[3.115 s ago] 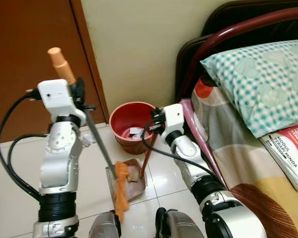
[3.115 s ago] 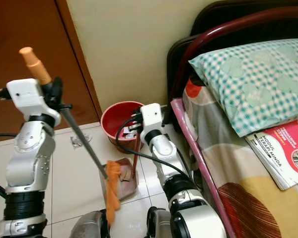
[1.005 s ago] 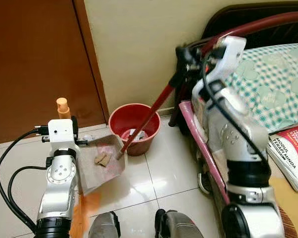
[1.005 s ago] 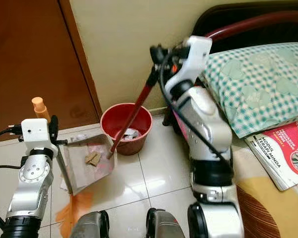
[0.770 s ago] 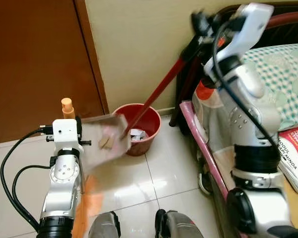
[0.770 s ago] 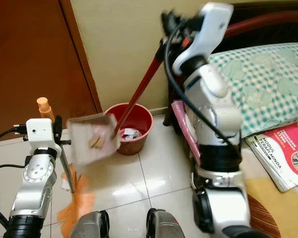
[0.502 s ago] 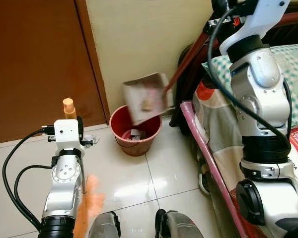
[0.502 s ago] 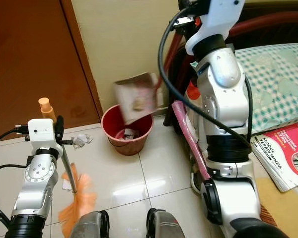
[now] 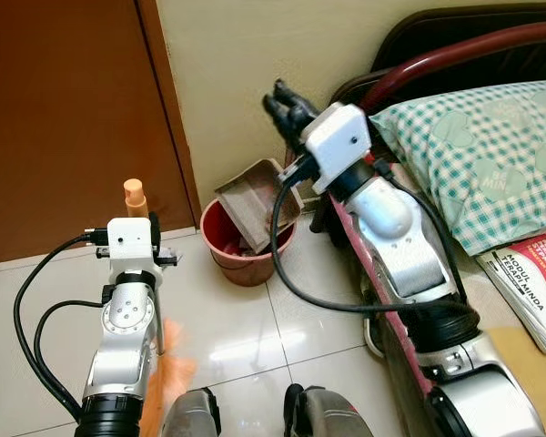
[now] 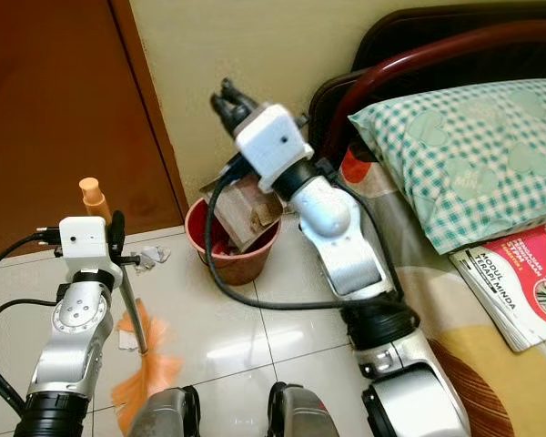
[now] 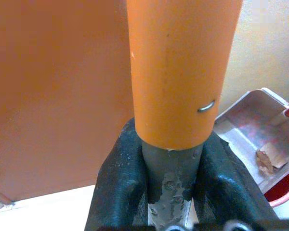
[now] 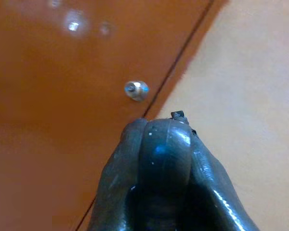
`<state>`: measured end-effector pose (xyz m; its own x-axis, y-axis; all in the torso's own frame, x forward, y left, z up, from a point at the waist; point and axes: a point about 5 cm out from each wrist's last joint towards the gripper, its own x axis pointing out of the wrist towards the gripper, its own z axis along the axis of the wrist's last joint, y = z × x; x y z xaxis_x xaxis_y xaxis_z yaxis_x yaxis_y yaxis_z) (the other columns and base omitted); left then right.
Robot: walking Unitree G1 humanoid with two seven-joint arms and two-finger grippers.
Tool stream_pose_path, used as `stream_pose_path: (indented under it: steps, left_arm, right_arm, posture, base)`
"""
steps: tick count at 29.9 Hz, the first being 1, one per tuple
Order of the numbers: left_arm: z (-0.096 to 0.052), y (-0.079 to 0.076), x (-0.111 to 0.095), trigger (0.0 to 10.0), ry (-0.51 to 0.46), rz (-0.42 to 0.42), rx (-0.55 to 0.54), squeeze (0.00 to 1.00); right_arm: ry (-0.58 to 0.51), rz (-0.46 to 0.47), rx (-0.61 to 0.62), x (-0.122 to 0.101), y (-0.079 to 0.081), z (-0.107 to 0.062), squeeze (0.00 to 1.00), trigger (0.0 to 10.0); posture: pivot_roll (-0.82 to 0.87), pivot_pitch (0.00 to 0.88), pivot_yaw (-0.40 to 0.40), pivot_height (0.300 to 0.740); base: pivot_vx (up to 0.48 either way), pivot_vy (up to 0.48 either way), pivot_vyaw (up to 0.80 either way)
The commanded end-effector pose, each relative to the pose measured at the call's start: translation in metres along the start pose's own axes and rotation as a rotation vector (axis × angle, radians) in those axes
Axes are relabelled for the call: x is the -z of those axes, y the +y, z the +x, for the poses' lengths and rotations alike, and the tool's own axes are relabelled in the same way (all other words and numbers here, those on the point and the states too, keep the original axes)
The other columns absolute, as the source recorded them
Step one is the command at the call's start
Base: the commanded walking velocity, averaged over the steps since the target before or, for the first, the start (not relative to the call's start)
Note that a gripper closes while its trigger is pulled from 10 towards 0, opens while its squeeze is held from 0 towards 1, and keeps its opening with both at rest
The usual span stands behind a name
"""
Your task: Sweep floor
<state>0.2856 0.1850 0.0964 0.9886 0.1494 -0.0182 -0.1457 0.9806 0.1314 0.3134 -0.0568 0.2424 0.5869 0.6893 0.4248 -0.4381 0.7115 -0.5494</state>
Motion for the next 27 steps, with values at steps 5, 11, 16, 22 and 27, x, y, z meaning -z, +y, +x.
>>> stream_pose_path:
  steps: [5,11,16,22,27]
  left_arm:
    - [0.0,-0.008,0.01,10.0,0.049,-0.018,0.034,0.0]
    - [0.0,-0.01,0.01,10.0,0.049,-0.02,0.037,0.0]
    - [0.001,-0.013,0.01,10.0,0.046,-0.024,0.038,0.0]
    - [0.004,-0.012,0.009,10.0,0.041,-0.022,0.033,0.0]
    - [0.004,-0.006,0.009,10.0,0.035,-0.007,-0.006,0.0]
  right_arm:
    - [-0.078,-0.119,-0.032,-0.011,-0.001,0.002,0.0,10.0]
    - [-0.132,-0.154,-0.071,-0.023,-0.002,0.009,0.0,10.0]
    - [-0.189,-0.085,0.063,-0.039,-0.017,0.019,0.0,10.0]
    - [-0.281,0.099,0.24,-0.068,-0.046,0.039,0.0,10.0]
    - [-0.291,0.222,0.299,-0.071,-0.052,0.044,0.0,10.0]
  posture:
    - [-0.01,0.107,-0.056,0.74]
    - [-0.01,0.098,-0.06,0.74]
    - [-0.01,0.091,-0.063,0.74]
    - [-0.01,0.083,-0.062,0.74]
    - [-0.01,0.079,-0.062,0.74]
  base:
    - [0.0,0.0,0.0]
    - [0.0,0.0,0.0]
    - [0.0,0.0,0.0]
    - [0.0,0.0,0.0]
    - [0.0,0.0,0.0]
